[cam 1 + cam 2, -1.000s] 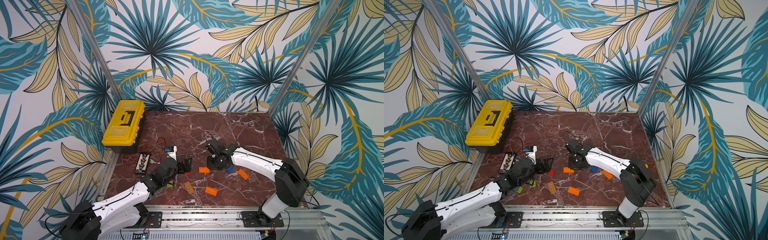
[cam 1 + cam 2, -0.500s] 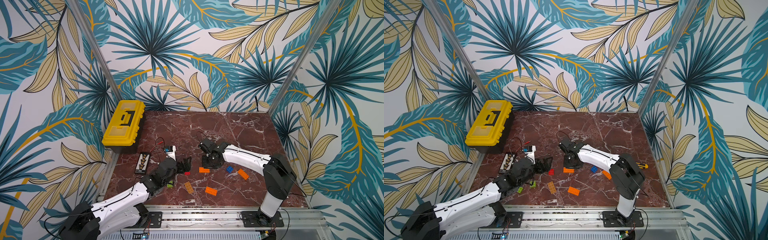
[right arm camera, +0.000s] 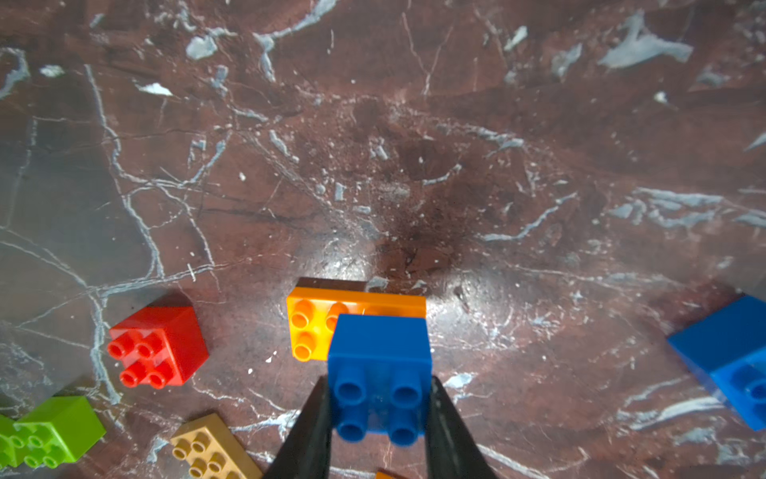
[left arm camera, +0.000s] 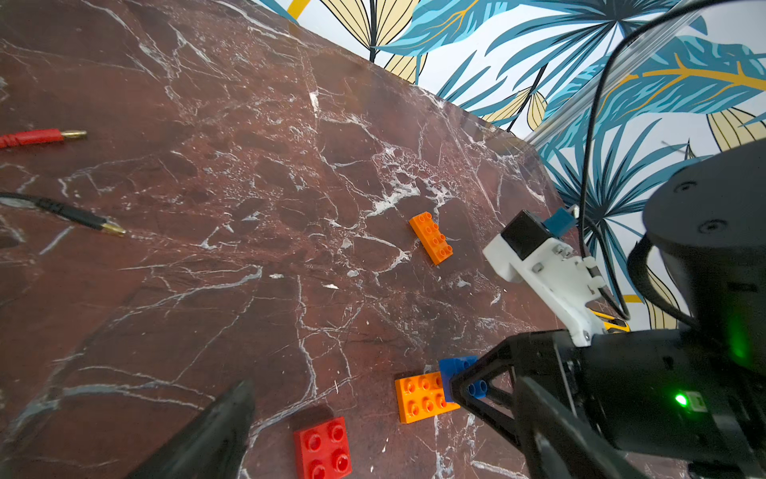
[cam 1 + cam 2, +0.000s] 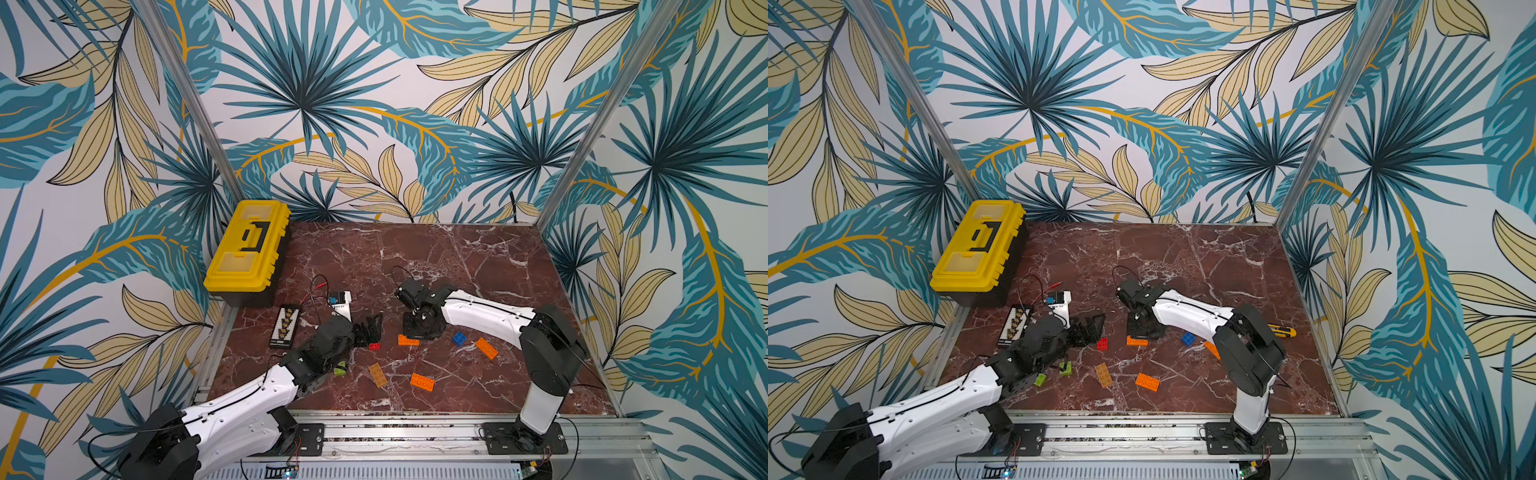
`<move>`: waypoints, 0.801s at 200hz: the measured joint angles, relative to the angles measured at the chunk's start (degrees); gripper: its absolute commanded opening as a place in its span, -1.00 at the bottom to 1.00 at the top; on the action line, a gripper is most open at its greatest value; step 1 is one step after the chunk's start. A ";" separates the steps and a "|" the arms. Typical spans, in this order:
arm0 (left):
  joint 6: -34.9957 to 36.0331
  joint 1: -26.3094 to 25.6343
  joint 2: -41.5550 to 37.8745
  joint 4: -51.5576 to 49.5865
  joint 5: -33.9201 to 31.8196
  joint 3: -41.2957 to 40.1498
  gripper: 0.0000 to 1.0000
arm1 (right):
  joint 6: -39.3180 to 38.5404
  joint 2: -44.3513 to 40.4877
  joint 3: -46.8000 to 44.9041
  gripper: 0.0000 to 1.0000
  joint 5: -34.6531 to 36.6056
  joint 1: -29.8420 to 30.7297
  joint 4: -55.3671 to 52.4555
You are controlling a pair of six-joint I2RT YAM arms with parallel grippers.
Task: Assemble the number 5 with lego
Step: Assemble the lego brick with the lego brick.
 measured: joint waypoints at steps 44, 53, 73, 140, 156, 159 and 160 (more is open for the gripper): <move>-0.02 0.00 0.00 -0.02 -0.02 0.00 1.00 | 0.39 1.46 -0.02 -0.50 0.04 0.09 -0.09; -0.02 0.00 0.00 -0.02 -0.02 0.00 1.00 | 0.39 1.46 -0.02 -0.49 0.07 0.11 -0.13; -0.02 0.00 0.00 -0.02 -0.02 0.00 0.99 | 0.39 1.46 -0.02 -0.50 0.04 0.17 -0.24; -0.02 0.11 0.00 -0.46 -0.02 0.00 0.99 | 0.46 1.57 -0.33 -0.55 -0.02 0.52 -0.28; -0.04 0.11 -0.02 -0.63 -0.02 0.00 0.99 | 0.61 1.62 -0.74 -0.55 -0.02 0.57 -0.09; -0.04 0.11 -0.02 -0.63 -0.02 0.00 0.99 | 0.61 1.62 -0.76 -0.55 -0.02 0.57 -0.07; -0.04 0.11 -0.02 -0.63 -0.02 0.00 0.99 | 0.61 1.62 -0.76 -0.55 -0.02 0.57 -0.09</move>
